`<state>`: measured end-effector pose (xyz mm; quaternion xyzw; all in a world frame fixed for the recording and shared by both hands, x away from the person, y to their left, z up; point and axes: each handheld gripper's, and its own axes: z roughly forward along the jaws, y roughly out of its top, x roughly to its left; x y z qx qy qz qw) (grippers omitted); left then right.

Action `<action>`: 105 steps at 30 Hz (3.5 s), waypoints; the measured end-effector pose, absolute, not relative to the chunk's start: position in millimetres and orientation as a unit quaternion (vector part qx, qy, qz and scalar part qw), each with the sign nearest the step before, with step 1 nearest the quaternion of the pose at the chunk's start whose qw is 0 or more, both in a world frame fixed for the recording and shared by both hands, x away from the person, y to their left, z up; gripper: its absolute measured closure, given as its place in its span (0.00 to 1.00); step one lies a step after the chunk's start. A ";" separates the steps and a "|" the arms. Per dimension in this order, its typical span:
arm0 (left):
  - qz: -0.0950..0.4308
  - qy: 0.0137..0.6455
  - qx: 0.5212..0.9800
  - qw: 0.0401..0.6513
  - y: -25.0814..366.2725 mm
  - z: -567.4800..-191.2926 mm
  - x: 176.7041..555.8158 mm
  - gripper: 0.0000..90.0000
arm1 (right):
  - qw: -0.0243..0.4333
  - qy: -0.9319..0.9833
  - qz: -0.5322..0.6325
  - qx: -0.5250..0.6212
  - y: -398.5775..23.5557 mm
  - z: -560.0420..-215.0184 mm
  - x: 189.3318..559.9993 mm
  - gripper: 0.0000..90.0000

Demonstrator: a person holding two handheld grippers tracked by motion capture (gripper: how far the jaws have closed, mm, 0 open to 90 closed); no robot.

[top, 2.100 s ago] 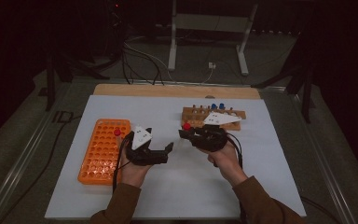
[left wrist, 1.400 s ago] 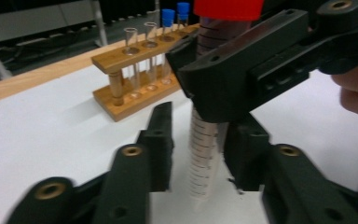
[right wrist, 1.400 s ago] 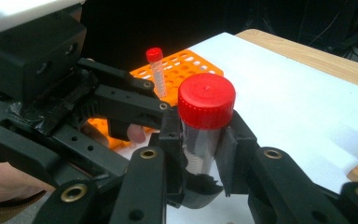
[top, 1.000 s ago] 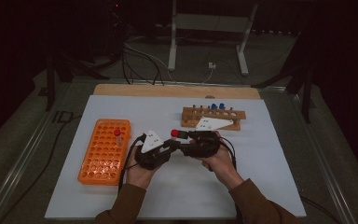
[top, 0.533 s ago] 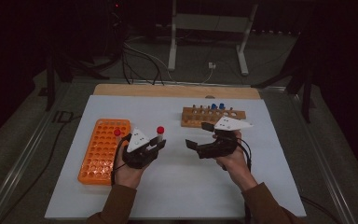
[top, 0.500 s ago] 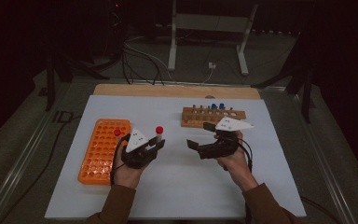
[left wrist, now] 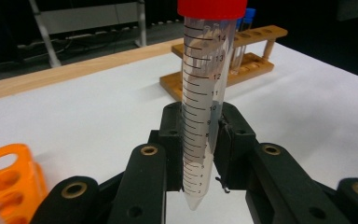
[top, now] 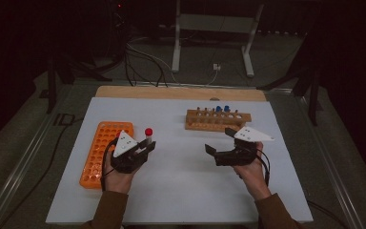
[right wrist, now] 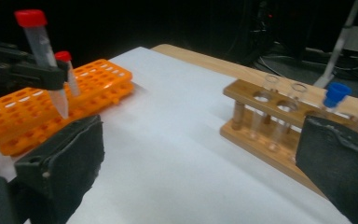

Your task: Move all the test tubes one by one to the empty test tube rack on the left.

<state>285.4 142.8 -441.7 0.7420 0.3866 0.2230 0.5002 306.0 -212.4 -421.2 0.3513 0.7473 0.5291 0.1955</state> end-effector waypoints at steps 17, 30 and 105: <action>0.246 0.410 0.717 0.507 190.0 -444.2 280.7 0.84 | 0.209 0.738 0.526 0.368 -234.8 -423.6 299.2 0.01; 0.264 0.441 0.711 0.479 216.9 -459.3 285.9 0.83 | 0.208 0.736 0.532 0.364 -229.0 -423.7 298.7 0.01; 0.253 0.498 0.718 0.415 209.8 -467.1 275.1 0.57 | 0.211 0.736 0.530 0.364 -233.2 -420.3 303.4 0.02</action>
